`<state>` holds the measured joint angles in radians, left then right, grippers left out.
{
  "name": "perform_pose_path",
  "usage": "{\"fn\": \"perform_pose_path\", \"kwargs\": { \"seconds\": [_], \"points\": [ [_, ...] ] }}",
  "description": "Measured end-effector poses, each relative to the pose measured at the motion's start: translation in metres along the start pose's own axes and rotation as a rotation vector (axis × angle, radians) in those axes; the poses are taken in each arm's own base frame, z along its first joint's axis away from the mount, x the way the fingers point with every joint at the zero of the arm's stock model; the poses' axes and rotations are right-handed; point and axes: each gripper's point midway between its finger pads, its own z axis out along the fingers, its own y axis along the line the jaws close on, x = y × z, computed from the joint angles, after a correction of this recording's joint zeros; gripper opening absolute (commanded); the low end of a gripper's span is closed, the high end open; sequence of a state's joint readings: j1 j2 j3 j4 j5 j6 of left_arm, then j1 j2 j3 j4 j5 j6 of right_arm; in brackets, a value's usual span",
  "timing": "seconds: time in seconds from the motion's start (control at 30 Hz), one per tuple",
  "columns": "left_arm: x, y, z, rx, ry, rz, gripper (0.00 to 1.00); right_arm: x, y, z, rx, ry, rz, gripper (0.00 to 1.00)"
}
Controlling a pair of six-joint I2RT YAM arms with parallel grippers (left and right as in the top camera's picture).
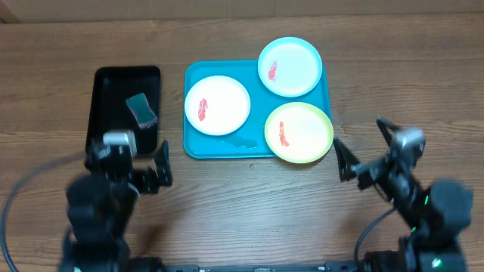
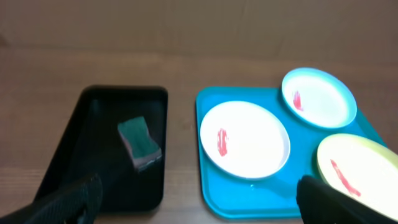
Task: Clean dirty plates on tray and stack at the side
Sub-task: 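Reach the left gripper to the sponge and the right gripper to the white plate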
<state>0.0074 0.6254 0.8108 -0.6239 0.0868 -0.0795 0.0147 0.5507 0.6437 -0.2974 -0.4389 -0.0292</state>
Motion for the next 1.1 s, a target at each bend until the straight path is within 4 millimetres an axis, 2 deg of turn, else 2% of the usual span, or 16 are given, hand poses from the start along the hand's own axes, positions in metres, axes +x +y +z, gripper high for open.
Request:
{"fn": "perform_pose_path", "kwargs": {
  "seconds": [0.2,0.37,0.5,0.6,0.7,0.77,0.83,0.87,0.93,1.0,1.07,1.1],
  "points": [
    [-0.033,-0.003,0.009,-0.016,0.295,-0.030,1.00,-0.038,-0.001,0.024,-0.046,0.220,0.118,1.00],
    [-0.067,-0.010,0.024,0.010,0.369,-0.050,1.00,-0.080,0.001,0.045,-0.108,0.216,0.165,1.00],
    [-0.066,-0.016,0.042,0.042,0.417,-0.079,1.00,-0.083,-0.001,0.066,-0.143,0.210,0.229,0.97],
    [-0.057,-0.017,0.057,0.060,0.465,-0.089,1.00,-0.062,-0.002,0.095,-0.148,0.285,0.313,0.88],
    [-0.048,-0.013,0.069,0.031,0.508,-0.116,0.99,-0.023,0.003,0.130,-0.123,0.429,0.407,0.83],
    [-0.041,-0.005,0.074,-0.020,0.533,-0.143,0.98,0.007,0.009,0.154,-0.096,0.548,0.453,0.79],
    [-0.034,0.007,0.079,-0.100,0.562,-0.174,0.91,0.037,0.017,0.180,-0.069,0.668,0.476,0.73],
    [-0.030,0.013,0.080,-0.140,0.574,-0.183,0.87,0.048,0.021,0.193,-0.064,0.707,0.479,0.69],
    [-0.025,0.024,0.085,-0.204,0.589,-0.194,0.86,0.069,0.029,0.218,-0.057,0.762,0.478,0.58],
    [-0.020,0.033,0.090,-0.260,0.607,-0.199,0.86,0.093,0.037,0.242,-0.044,0.805,0.481,0.55],
    [-0.013,0.039,0.097,-0.302,0.631,-0.208,0.86,0.118,0.042,0.256,-0.008,0.839,0.490,0.55],
    [-0.009,0.042,0.101,-0.319,0.643,-0.215,0.83,0.131,0.044,0.261,0.014,0.859,0.498,0.51]
  ]
}}
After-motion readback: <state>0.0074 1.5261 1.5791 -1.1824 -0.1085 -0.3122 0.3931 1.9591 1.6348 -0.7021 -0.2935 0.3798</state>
